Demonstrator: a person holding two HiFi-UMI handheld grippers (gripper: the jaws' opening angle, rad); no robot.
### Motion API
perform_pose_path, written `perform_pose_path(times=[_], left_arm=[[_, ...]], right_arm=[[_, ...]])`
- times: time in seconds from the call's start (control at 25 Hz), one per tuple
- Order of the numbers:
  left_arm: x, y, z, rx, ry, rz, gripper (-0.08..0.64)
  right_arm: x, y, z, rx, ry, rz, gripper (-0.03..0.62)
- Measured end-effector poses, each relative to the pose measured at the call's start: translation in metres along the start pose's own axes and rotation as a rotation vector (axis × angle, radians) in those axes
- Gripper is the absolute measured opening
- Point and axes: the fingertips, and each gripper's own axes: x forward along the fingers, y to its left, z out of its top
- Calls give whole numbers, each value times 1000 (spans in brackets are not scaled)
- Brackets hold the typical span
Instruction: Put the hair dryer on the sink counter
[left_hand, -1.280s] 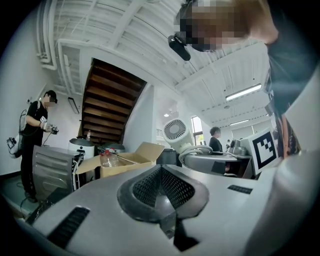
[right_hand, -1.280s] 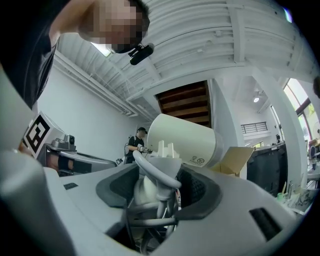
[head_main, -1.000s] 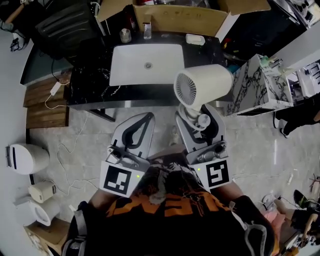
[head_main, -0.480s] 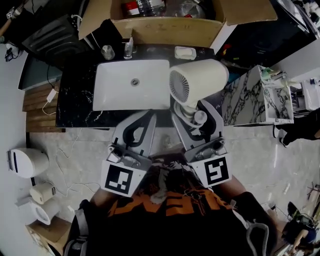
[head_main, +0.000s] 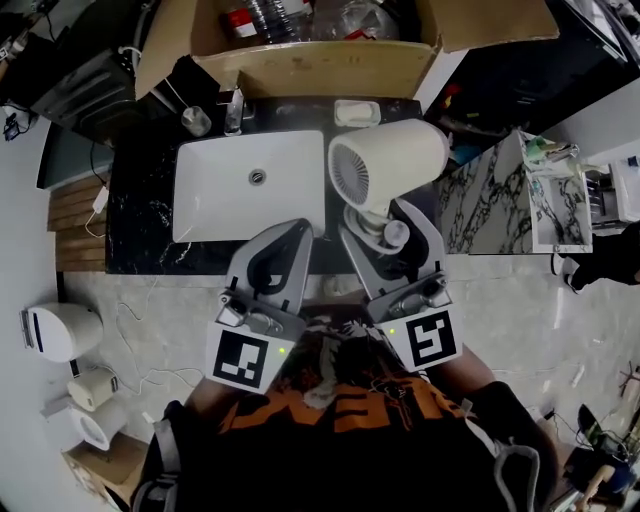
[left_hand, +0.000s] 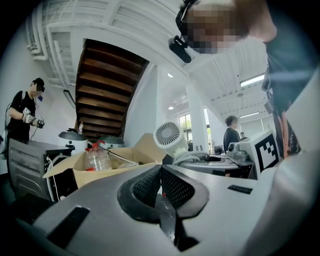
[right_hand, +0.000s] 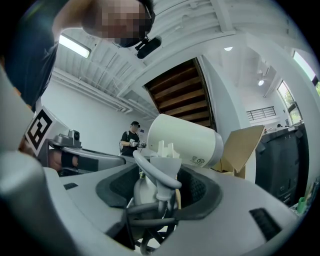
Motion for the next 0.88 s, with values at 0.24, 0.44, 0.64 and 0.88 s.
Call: perform_pose_path(times=[0.24, 0.44, 0.64, 0.88], left_arm=[[14, 5, -2, -12, 0, -14, 21], [23, 9, -2, -19, -7, -29, 21], [31, 11, 3, -19, -20, -39, 21], [44, 9, -2, -27, -23, -49, 21]], right_arm=[[6, -14, -6, -4, 17, -27, 252], [9, -18, -6, -15, 21, -39, 252], [14, -25, -4, -28, 17, -45, 252], [15, -39, -19, -41, 42, -58, 252]])
